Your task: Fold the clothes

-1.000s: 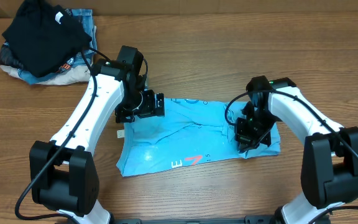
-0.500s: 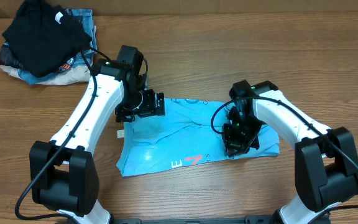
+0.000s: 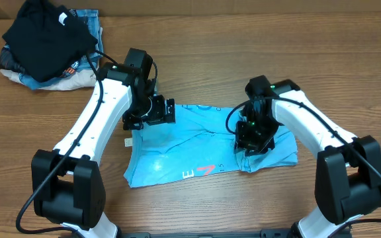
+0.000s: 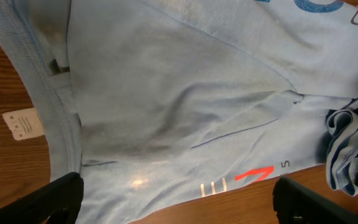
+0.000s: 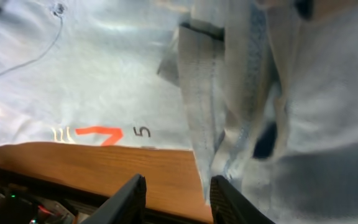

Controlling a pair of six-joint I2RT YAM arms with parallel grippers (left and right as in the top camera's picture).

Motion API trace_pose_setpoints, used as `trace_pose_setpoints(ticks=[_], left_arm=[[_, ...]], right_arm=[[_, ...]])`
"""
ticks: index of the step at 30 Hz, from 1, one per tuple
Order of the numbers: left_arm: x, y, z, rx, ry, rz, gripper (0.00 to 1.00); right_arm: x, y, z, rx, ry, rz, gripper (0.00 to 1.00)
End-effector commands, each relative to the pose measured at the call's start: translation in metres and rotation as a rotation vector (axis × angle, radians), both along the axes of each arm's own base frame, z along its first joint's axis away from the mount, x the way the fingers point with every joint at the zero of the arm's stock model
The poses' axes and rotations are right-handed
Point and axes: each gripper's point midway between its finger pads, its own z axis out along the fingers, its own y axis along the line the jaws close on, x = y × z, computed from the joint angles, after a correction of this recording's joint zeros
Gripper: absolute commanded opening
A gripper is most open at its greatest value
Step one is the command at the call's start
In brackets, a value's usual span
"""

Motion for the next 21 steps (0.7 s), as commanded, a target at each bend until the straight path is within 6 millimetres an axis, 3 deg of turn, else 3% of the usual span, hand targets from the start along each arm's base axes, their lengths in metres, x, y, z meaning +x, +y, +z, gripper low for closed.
trace_pose_setpoints(ticks=[1, 4, 7, 9, 15, 21], left_arm=[[-0.001, 0.002, 0.004, 0.004, -0.010, 0.003, 1.00], [-0.001, 0.002, 0.004, 0.004, -0.012, -0.003, 1.00], [-0.001, 0.002, 0.004, 0.004, -0.012, -0.003, 1.00], [-0.001, 0.002, 0.004, 0.003, -0.013, -0.003, 1.00], [-0.001, 0.002, 0.004, 0.003, -0.013, -0.010, 1.00], [-0.001, 0.002, 0.004, 0.003, -0.016, -0.013, 1.00]], right_arm=[[0.017, -0.020, 0.020, -0.066, -0.053, -0.029, 0.37], [0.009, -0.040, 0.030, -0.133, -0.003, -0.077, 0.37], [0.003, -0.068, 0.032, -0.260, 0.033, -0.160, 0.27], [0.003, -0.080, 0.034, -0.324, 0.029, -0.232, 0.27], [-0.007, -0.082, 0.039, -0.340, 0.014, -0.287, 0.33], [-0.034, -0.085, 0.013, -0.355, 0.060, -0.330, 0.48]])
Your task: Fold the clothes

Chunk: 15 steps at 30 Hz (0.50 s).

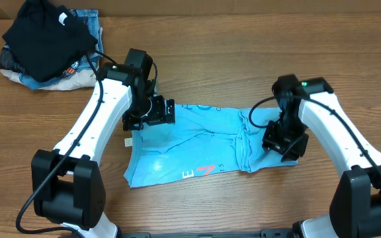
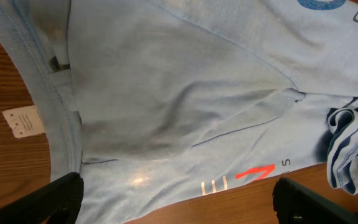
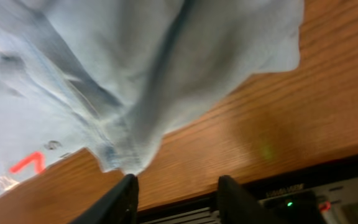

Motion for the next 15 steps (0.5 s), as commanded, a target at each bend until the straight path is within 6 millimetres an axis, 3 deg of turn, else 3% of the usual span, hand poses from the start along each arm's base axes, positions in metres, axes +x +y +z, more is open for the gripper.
trace_pose_setpoints(ticks=[1, 5, 10, 15], left_arm=[[0.001, 0.002, 0.004, 0.001, -0.021, -0.013, 1.00], [0.002, 0.001, 0.004, -0.001, -0.028, -0.013, 1.00], [0.002, 0.001, 0.004, 0.000, -0.027, -0.013, 1.00], [0.003, 0.001, 0.004, -0.001, -0.030, -0.016, 1.00]], right_arm=[[-0.015, 0.001, -0.015, -0.004, 0.022, -0.042, 0.48], [-0.015, 0.022, -0.032, 0.115, 0.006, -0.056, 0.48], [-0.011, 0.028, -0.036, 0.134, -0.019, -0.047, 0.48], [-0.006, 0.029, -0.037, 0.142, -0.041, -0.047, 0.68]])
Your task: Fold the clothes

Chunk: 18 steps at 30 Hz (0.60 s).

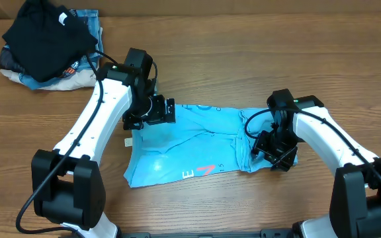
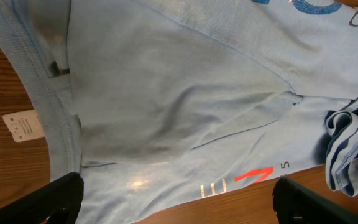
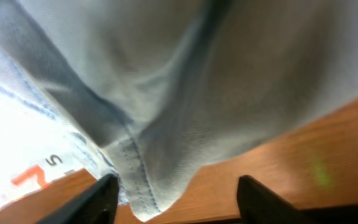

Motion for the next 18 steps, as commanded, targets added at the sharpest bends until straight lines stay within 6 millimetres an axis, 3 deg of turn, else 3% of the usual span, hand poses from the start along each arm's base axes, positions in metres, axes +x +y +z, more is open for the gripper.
trace_pose_setpoints(ticks=[1, 6, 11, 18], left_arm=[[0.000, 0.002, 0.004, 0.002, -0.019, -0.016, 1.00], [0.000, 0.002, 0.004, 0.002, -0.019, -0.016, 1.00], [0.000, 0.002, 0.004, 0.002, -0.020, -0.016, 1.00], [0.000, 0.002, 0.004, 0.002, -0.020, -0.016, 1.00]], right_arm=[[0.002, 0.004, 0.002, 0.019, -0.025, -0.003, 0.70], [0.000, 0.010, -0.009, 0.061, -0.032, -0.011, 0.72], [0.003, 0.020, -0.015, 0.118, -0.056, -0.023, 0.32], [0.019, 0.021, -0.014, 0.130, -0.114, -0.030, 0.28]])
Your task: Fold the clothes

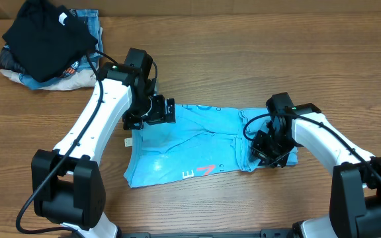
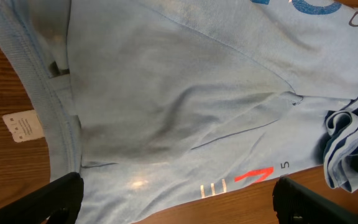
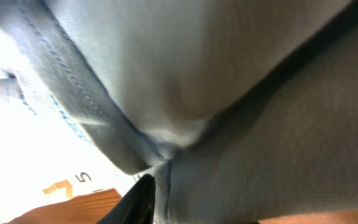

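Note:
A light blue T-shirt [image 1: 190, 142] with red and white print lies flat on the wooden table, and its right part is bunched into folds [image 1: 247, 149]. My left gripper [image 1: 149, 114] hovers over the shirt's upper left corner. In the left wrist view this gripper [image 2: 179, 208] is wide open, with nothing between its fingers [image 2: 58, 199]. My right gripper [image 1: 270, 147] is pressed down into the bunched right end. In the right wrist view, cloth fills the frame. One dark finger [image 3: 143, 200] lies against a hemmed fold, and cloth hides the other.
A pile of clothes [image 1: 45, 43] with a black garment on top sits at the far left corner. A small white tag [image 1: 128, 141] lies on the wood beside the shirt's left edge. Bare table runs along the front and to the right of the shirt.
My right gripper has sunk closer into the bunched cloth at the shirt's right end, and its visible finger sits further inward. The left arm and the shirt's left part are unchanged.
At first my right gripper was over the shirt's right part with a strip of cloth between its fingers. Then it stood open by the shirt's right edge with the cloth bunched beside it. It returned to the folds, and now presses into them.

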Controlling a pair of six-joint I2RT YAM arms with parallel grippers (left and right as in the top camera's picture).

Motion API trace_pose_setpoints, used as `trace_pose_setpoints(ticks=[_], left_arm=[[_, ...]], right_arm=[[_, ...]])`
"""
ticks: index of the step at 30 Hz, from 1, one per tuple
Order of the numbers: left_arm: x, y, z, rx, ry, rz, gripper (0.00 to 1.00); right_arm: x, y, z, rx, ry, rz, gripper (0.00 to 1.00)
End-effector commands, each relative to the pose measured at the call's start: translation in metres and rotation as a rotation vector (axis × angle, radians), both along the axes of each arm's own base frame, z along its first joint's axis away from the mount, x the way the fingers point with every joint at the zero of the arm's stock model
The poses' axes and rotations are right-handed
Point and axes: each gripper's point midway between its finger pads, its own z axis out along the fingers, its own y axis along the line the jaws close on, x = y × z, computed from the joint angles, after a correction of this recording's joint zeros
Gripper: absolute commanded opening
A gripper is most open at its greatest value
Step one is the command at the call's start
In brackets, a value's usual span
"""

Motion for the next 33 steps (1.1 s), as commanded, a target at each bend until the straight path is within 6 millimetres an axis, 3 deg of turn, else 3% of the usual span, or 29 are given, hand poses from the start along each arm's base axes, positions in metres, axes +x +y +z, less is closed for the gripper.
trace_pose_setpoints(ticks=[1, 15, 22, 24, 28, 33], left_arm=[[0.000, 0.002, 0.004, 0.002, -0.020, -0.016, 1.00], [0.000, 0.002, 0.004, 0.002, -0.019, -0.016, 1.00], [0.000, 0.002, 0.004, 0.002, -0.019, -0.016, 1.00], [0.000, 0.002, 0.004, 0.002, -0.019, -0.016, 1.00], [0.001, 0.002, 0.004, 0.002, -0.022, -0.016, 1.00], [0.002, 0.001, 0.004, 0.000, -0.026, -0.016, 1.00]], right_arm=[[0.008, 0.003, 0.006, 0.024, -0.038, -0.010, 0.27], [0.048, 0.011, 0.006, 0.055, -0.202, -0.009, 0.28], [0.054, 0.012, 0.006, 0.060, -0.228, -0.009, 0.23], [0.055, 0.012, 0.007, 0.061, -0.232, -0.008, 0.24], [0.061, 0.014, 0.008, 0.072, -0.255, -0.007, 0.39], [0.063, 0.028, 0.012, 0.136, -0.270, 0.009, 0.42]])
